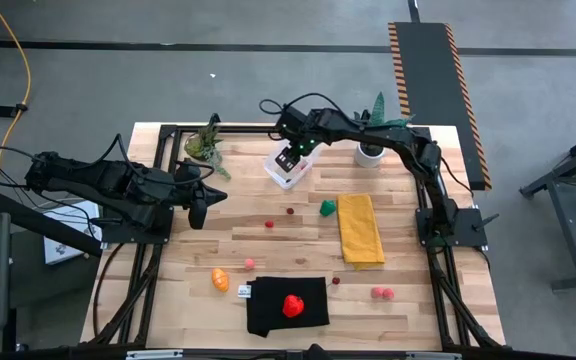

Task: Pick and placing Produce into tupperware
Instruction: Put the bottom red cherry into the transparent bin

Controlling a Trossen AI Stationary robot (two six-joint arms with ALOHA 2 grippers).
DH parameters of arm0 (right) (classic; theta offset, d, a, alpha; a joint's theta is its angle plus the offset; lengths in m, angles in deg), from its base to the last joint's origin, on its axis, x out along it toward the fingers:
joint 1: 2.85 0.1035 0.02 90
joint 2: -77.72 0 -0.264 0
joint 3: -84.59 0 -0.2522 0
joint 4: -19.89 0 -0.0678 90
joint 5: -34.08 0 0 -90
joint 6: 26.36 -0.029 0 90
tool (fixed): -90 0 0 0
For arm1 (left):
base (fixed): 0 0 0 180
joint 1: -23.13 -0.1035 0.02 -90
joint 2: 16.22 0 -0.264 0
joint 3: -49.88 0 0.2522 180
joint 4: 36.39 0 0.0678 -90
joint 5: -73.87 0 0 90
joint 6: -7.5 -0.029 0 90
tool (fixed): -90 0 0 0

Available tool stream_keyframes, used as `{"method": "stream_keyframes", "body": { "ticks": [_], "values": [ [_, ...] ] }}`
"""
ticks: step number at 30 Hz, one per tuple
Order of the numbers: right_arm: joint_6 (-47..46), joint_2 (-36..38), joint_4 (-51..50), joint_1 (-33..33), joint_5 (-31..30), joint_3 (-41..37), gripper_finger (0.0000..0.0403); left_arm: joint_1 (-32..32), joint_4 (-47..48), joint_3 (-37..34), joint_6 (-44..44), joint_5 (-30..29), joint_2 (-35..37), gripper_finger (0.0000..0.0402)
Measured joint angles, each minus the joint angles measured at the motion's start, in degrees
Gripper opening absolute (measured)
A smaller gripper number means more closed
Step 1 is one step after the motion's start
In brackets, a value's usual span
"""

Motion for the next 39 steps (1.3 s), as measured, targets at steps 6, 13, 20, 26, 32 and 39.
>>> {"method": "stream_keyframes", "body": {
  "ticks": [6, 13, 20, 26, 32, 39],
  "values": [
    [-0.8, 4.8, 1.1, 0.0, 0.3, 0.0, 0.0161, 0.0, 0.0, 0.0, 0.0, 0.0, 0.0, 0.0001],
    [-1.2, 11.9, 1.1, 2.1, 3.0, 0.1, 0.0161, 0.0, 1.0, 0.0, 0.0, 0.0, 0.0, 0.0001],
    [-0.9, 19.4, 1.1, 6.2, 7.5, 0.1, 0.0161, 0.0, 1.3, 0.0, -2.1, 1.9, 0.0, 0.0001],
    [-4.9, 24.8, 1.1, 11.6, 9.8, 0.1, 0.0161, 0.0, -0.4, 0.0, -4.8, 7.3, 0.3, 0.0001],
    [-11.7, 25.5, 1.2, 19.3, 9.7, 0.1, 0.0161, 0.0, -12.2, 0.0, -10.9, 22.1, 1.3, 0.0001],
    [-17.6, 23.6, 1.4, 28.9, 11.5, 0.0, 0.0161, 0.0, -26.7, 0.0, -13.6, 40.8, 3.0, 0.0001]
  ]
}}
